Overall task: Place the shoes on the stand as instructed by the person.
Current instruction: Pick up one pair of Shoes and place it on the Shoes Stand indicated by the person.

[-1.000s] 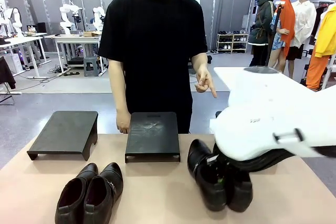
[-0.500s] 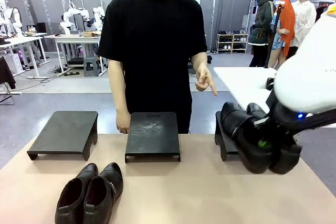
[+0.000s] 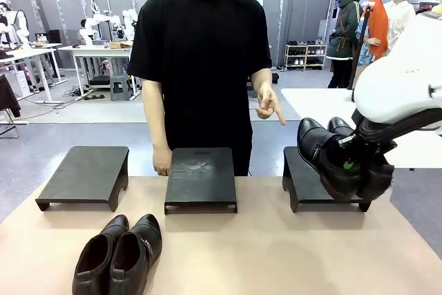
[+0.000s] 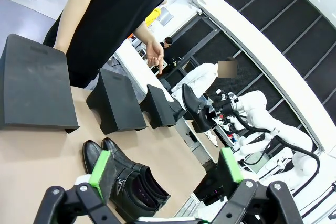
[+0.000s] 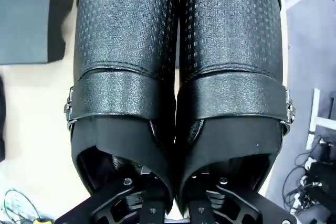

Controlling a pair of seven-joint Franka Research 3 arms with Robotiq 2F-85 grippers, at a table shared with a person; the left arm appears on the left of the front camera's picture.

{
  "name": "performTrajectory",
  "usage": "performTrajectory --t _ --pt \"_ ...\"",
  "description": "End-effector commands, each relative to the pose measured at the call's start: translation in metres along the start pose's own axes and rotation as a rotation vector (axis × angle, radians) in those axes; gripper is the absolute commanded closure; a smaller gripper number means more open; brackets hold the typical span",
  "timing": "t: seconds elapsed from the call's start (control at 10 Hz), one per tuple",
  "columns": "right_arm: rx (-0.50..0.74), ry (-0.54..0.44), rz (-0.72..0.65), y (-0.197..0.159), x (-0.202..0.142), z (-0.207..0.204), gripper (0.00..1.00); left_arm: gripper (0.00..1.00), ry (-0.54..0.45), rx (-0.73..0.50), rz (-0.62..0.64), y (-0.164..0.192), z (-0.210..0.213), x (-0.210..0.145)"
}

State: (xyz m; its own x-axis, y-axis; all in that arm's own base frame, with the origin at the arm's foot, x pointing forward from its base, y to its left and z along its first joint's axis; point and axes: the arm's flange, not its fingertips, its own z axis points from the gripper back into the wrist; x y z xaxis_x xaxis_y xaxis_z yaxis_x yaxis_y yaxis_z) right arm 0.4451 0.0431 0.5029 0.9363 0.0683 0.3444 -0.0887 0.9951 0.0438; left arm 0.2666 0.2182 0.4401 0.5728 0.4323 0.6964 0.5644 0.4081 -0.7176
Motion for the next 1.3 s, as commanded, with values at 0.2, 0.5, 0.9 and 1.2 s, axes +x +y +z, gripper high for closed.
performTrajectory --t 0.2,0.5,0.9,1.2 --pt "0.035 -0.086 0.015 -0.002 0.010 0.006 1.00 0.00 0.006 -0.013 -0.011 0.000 0.002 -0.001" --pt "0.000 -0.017 -0.006 -0.002 0.014 -0.011 1.00 0.00 0.006 -0.013 -0.011 0.000 0.002 -0.001" --pt "-0.026 -0.051 -0.044 -0.006 0.043 -0.041 0.91 0.00 0.006 -0.013 -0.011 0.000 0.002 -0.001" --pt "-0.037 -0.030 -0.061 -0.010 0.069 -0.062 0.91 0.00 0.006 -0.013 -0.011 0.000 0.002 -0.001"
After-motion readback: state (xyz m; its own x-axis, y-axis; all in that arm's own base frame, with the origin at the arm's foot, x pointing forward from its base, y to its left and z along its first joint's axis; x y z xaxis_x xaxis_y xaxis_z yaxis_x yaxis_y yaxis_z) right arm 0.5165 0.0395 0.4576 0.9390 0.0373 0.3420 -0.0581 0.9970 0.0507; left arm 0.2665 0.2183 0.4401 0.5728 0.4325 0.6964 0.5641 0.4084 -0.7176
